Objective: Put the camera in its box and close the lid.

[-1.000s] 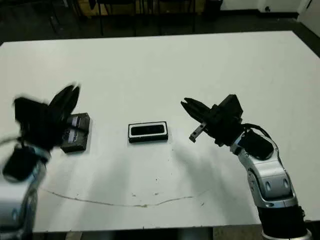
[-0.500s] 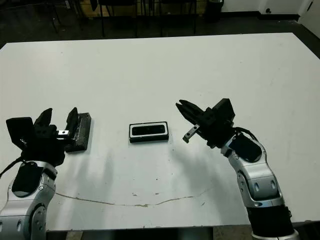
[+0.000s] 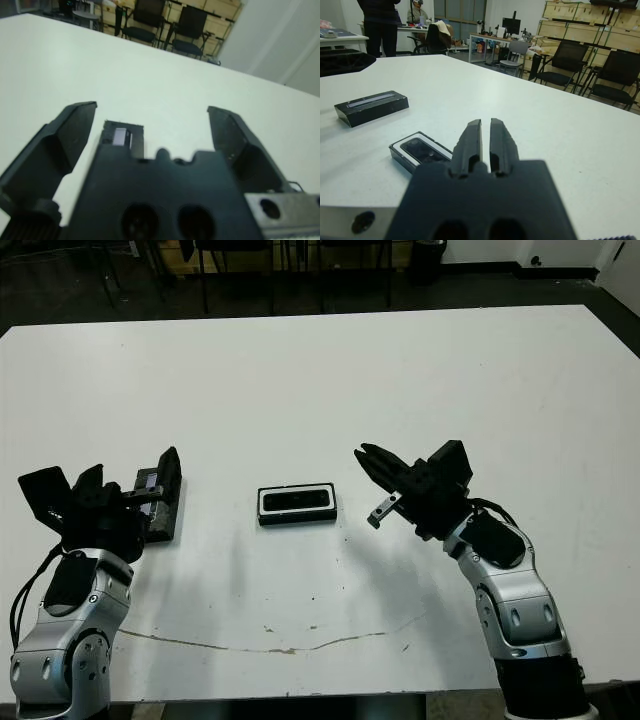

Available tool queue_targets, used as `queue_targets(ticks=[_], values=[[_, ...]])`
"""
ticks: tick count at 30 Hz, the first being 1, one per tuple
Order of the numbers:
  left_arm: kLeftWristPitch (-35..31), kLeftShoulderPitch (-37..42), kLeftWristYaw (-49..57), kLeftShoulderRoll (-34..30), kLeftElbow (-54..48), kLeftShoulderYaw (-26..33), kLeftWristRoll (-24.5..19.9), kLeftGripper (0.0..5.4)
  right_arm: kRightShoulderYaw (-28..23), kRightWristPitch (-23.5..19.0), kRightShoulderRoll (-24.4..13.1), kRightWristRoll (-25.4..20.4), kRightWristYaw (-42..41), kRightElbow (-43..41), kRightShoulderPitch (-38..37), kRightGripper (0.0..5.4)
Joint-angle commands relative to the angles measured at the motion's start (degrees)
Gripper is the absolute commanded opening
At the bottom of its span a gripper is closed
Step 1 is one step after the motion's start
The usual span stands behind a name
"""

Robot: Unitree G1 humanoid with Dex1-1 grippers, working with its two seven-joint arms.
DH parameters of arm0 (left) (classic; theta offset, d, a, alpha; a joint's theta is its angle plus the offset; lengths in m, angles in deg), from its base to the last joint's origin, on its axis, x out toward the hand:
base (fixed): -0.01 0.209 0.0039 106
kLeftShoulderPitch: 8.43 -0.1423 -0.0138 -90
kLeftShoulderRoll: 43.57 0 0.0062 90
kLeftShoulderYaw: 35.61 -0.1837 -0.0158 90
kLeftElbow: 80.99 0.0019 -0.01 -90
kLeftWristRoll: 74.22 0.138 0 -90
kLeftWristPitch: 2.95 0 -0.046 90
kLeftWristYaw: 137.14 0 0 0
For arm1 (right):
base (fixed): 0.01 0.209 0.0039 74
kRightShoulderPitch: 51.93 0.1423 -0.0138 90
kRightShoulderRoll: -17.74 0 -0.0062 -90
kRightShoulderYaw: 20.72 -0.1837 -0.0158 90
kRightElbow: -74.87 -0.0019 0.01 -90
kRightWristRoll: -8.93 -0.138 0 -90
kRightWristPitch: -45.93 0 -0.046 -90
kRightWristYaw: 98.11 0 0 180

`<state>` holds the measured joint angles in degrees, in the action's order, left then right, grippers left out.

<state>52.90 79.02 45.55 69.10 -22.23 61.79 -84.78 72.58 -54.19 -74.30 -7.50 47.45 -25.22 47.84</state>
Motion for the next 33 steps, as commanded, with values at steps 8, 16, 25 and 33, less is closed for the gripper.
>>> queue_targets(ticks=[8, 16, 25, 33], values=[[-1.8, -1.8, 1.8, -3.5, 1.8, -0.9, 3.4, 5.38, -0.3, -0.2, 0.1, -0.3, 0.3, 0.2, -1.5, 0.0], [-4.3, -1.6, 2.4, -5.8, 1.6, -0.2, 4.8, 5.38, 0.1, 0.0, 0.3, -0.7, -0.2, -0.1, -1.2, 0.0], [-4.9, -2.0, 0.7, -6.4, 4.0, 0.5, 3.7, 5.38, 0.2, -0.5, -0.2, -0.2, 0.3, -0.9, -1.7, 0.0], [-3.0, -2.6, 0.1, -6.6, 7.9, -1.0, 4.4, 5.38, 0.1, -0.1, 0.0, 0.0, 0.6, -0.7, -2.4, 0.0]])
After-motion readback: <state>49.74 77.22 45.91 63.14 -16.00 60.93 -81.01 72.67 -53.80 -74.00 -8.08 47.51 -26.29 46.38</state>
